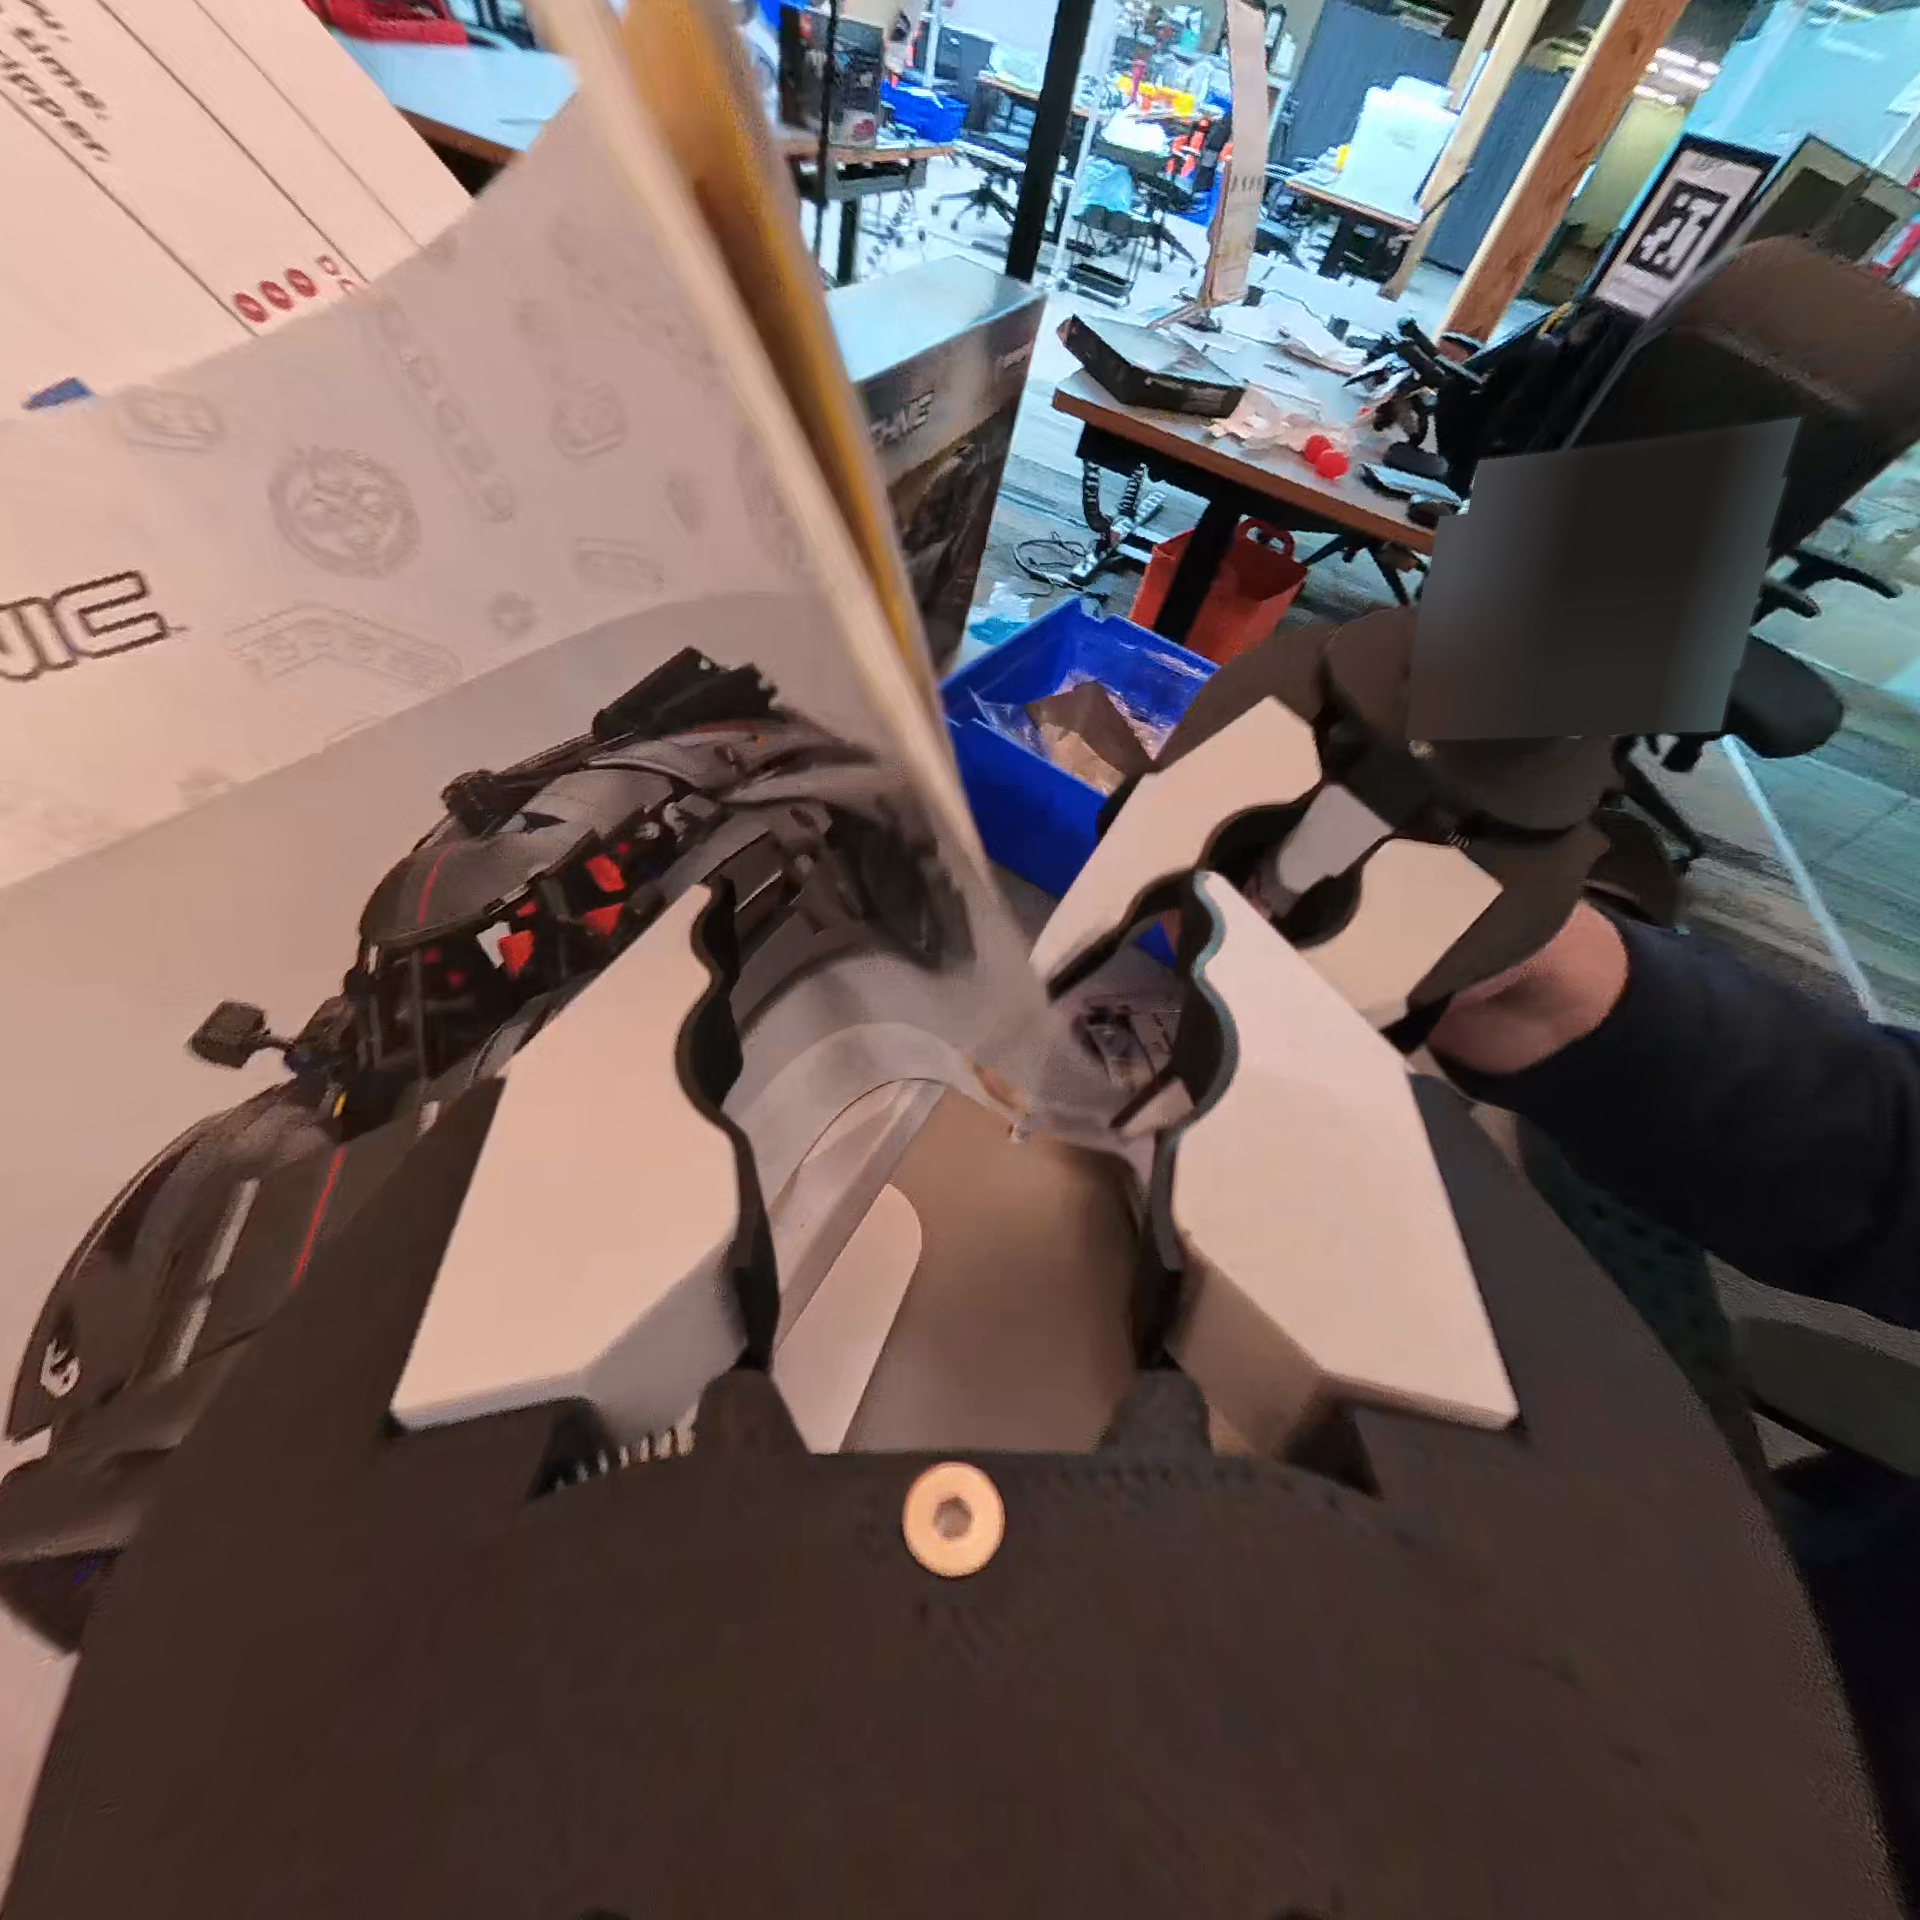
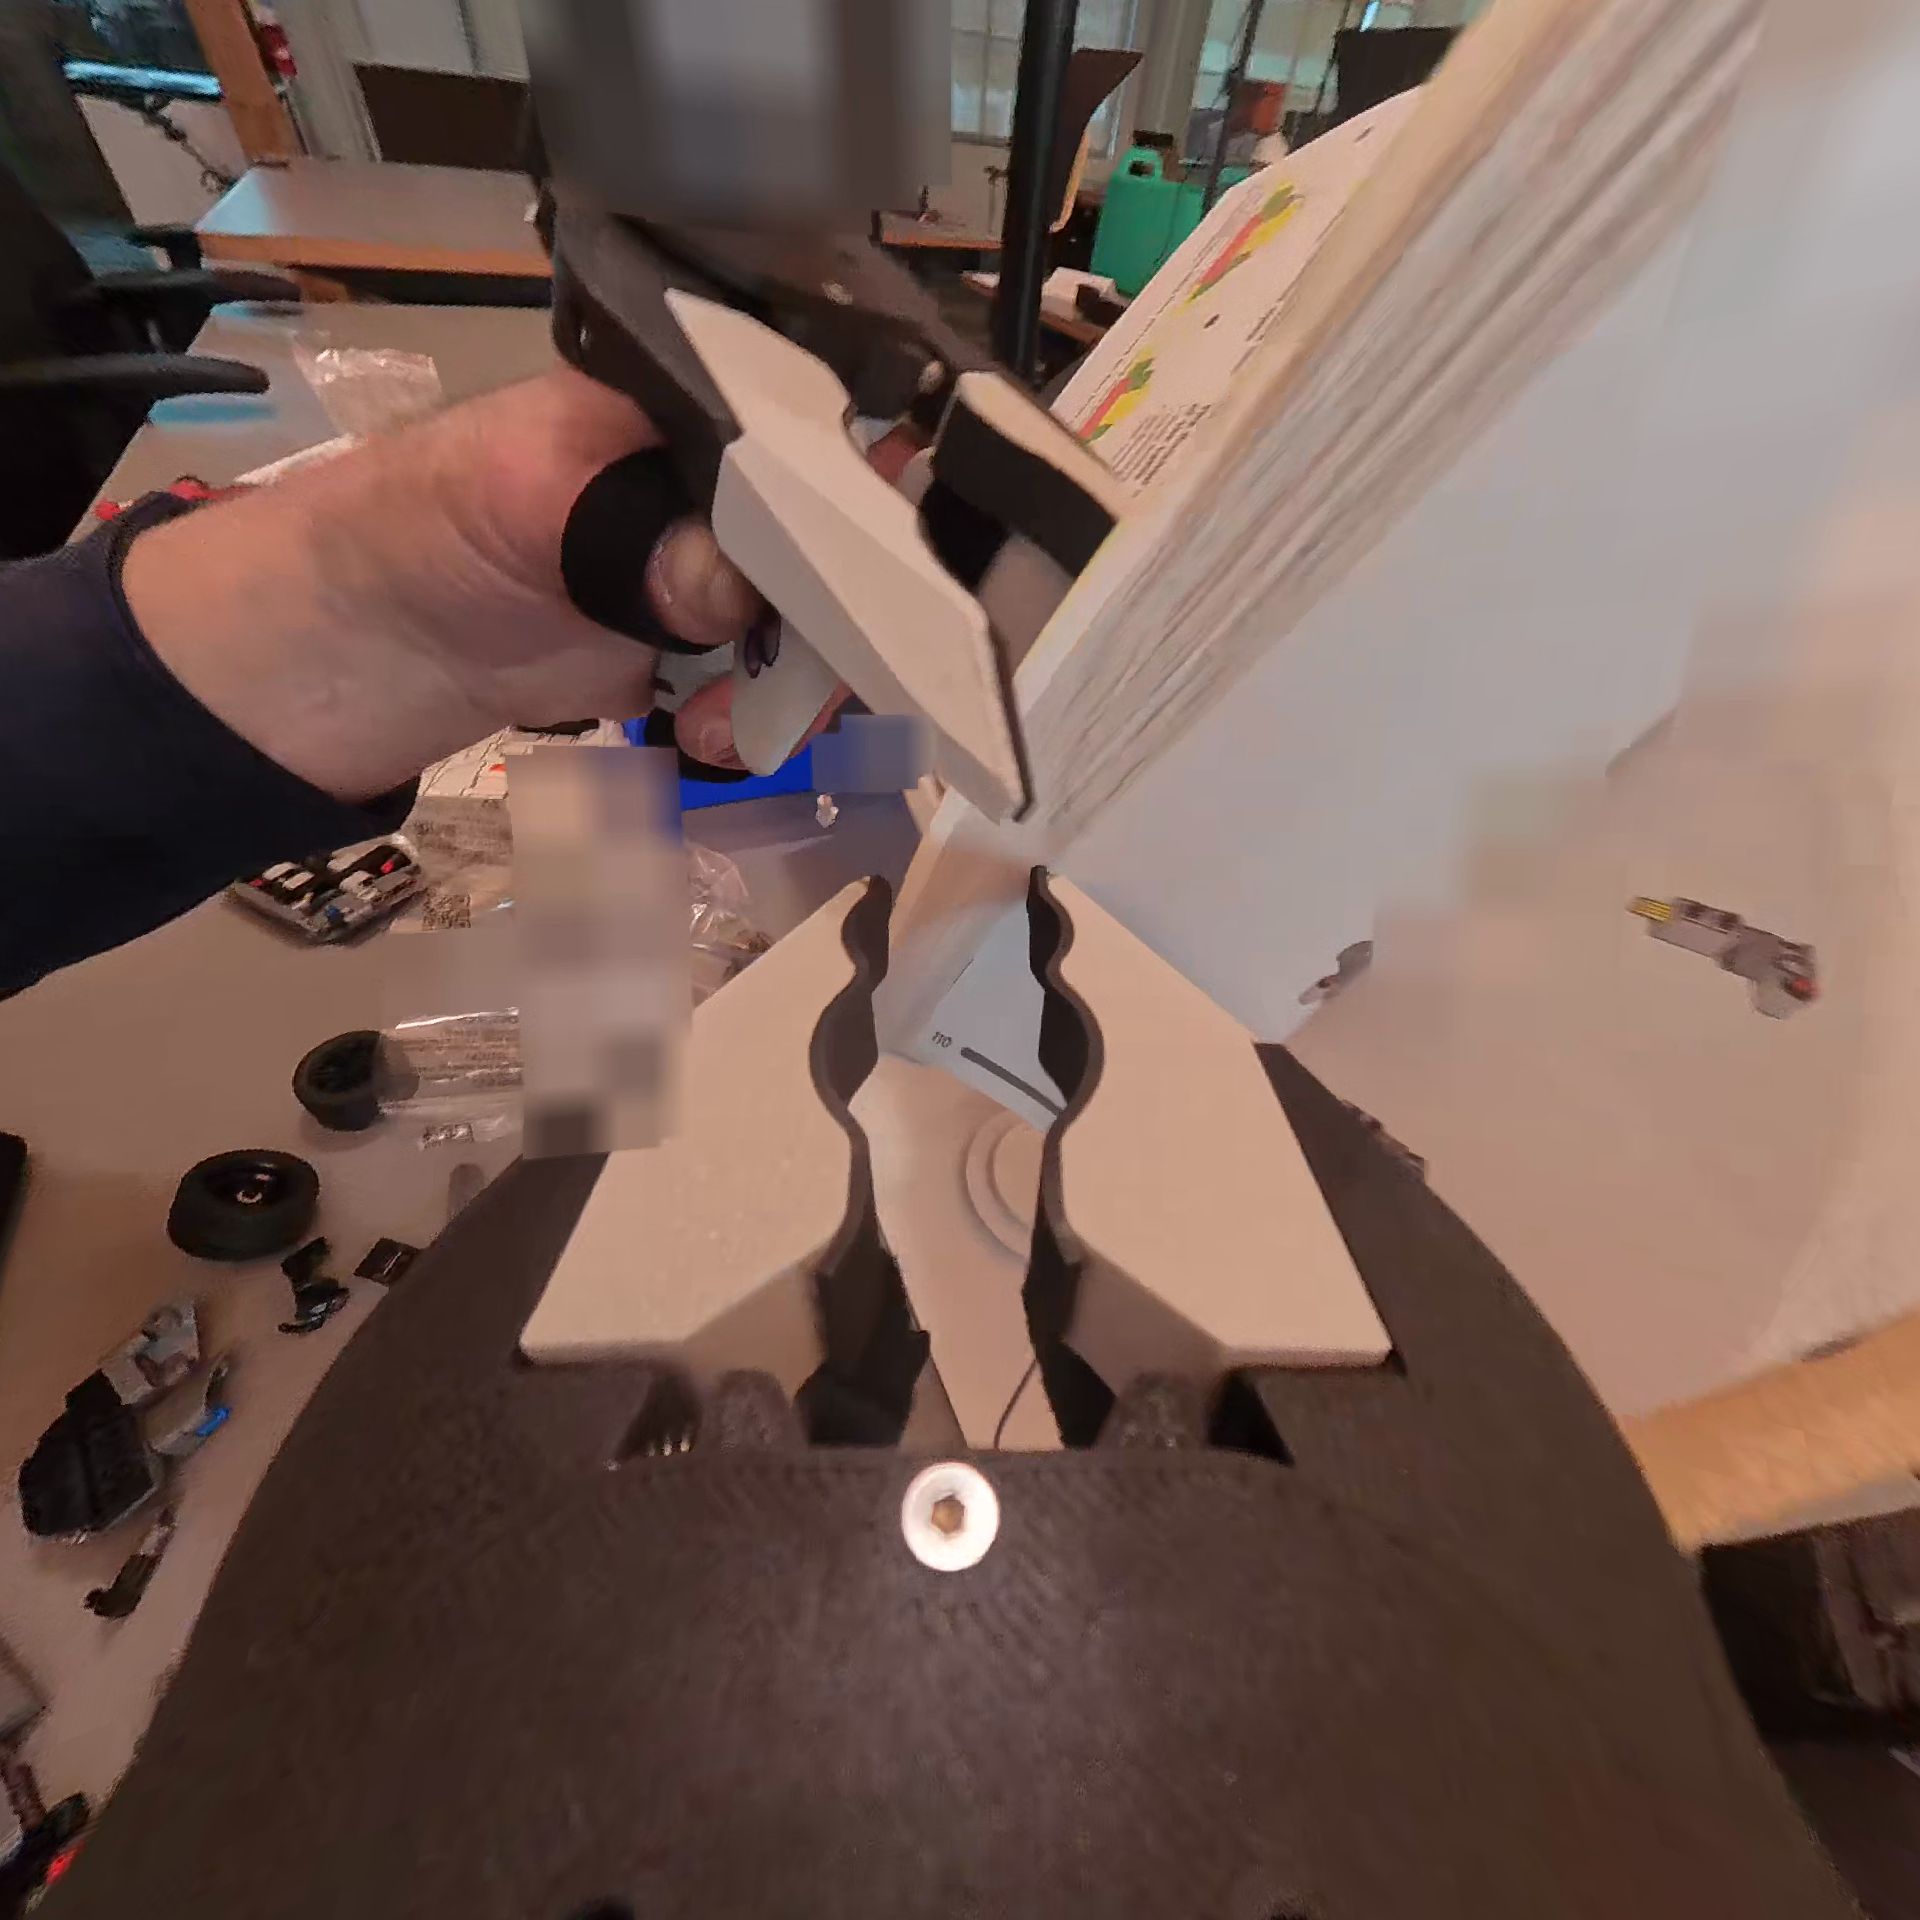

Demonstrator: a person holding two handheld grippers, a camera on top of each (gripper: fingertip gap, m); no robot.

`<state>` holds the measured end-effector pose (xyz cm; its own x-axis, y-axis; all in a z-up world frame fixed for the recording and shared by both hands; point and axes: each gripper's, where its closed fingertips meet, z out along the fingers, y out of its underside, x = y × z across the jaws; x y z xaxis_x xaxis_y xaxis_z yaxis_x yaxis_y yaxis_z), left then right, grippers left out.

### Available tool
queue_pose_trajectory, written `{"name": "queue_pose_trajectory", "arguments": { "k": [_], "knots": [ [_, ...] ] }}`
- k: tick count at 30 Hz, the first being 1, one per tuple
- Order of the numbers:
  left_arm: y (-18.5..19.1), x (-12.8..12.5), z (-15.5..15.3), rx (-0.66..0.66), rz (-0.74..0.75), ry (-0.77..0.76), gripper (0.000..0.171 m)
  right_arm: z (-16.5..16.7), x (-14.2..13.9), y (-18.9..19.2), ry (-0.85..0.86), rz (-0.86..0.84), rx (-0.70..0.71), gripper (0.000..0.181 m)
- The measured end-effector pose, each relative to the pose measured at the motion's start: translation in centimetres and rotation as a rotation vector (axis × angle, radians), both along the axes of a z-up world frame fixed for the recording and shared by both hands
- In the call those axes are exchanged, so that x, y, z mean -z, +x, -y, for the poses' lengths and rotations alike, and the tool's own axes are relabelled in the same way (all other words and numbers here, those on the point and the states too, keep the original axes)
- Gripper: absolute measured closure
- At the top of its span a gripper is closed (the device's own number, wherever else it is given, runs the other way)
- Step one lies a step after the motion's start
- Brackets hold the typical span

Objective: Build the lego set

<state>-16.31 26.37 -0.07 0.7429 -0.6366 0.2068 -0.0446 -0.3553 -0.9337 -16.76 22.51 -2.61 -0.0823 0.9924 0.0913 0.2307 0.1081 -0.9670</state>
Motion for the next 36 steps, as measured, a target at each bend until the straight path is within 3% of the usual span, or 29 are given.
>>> {"name": "queue_pose_trajectory", "arguments": {
  "k": [3,5,6,11,14,18,22,36],
  "knots": [
    [0.4,0.4,-0.3,0.018,0.000,-0.052,0.099,0.7,1.3,-1.3,0.022,0.048,-0.032,0.157],
    [-0.2,0.8,-0.9,-0.022,-0.036,-0.057,0.144,1.0,2.2,-2.0,0.031,0.075,-0.041,0.173],
    [-0.3,0.9,-0.9,-0.014,-0.050,-0.037,0.155,1.2,2.5,-2.2,0.024,0.080,-0.052,0.174],
    [-1.9,0.5,0.2,0.036,0.067,-0.013,0.165,0.3,0.8,-0.6,-0.018,-0.040,-0.022,0.161],
    [-2.7,0.1,1.1,0.085,0.122,0.017,0.164,-1.5,0.5,0.4,-0.086,-0.069,0.019,0.146],
    [-2.5,-1.5,1.9,0.169,0.233,0.081,0.156,-2.5,0.9,1.0,-0.122,-0.067,0.050,0.142],
    [-1.8,-1.0,1.3,0.190,0.247,0.101,0.157,-2.9,0.9,1.4,-0.137,-0.079,0.067,0.139],
    [0.1,-1.4,0.7,0.287,0.373,0.119,0.129,-3.0,0.7,2.1,-0.175,-0.114,0.059,0.134]
  ]
}}
